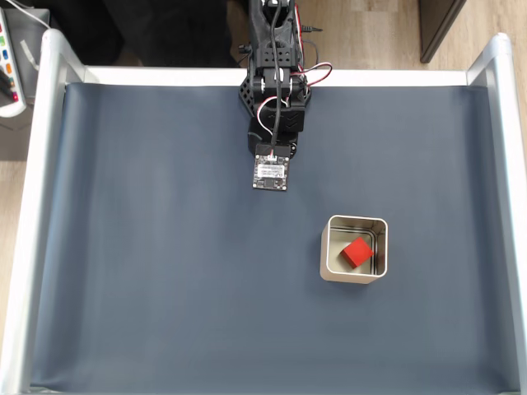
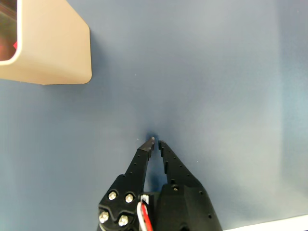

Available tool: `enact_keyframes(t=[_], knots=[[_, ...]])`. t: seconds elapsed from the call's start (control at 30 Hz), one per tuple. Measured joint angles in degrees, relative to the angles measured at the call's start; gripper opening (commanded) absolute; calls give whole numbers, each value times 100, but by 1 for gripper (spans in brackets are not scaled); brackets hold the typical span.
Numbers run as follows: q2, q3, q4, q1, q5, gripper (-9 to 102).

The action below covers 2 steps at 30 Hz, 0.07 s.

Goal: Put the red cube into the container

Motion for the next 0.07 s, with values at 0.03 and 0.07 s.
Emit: enact_keyframes(t=[0.03, 0.07], knots=[[0, 0, 0, 0, 0, 1], [0, 0, 0, 0, 0, 1]])
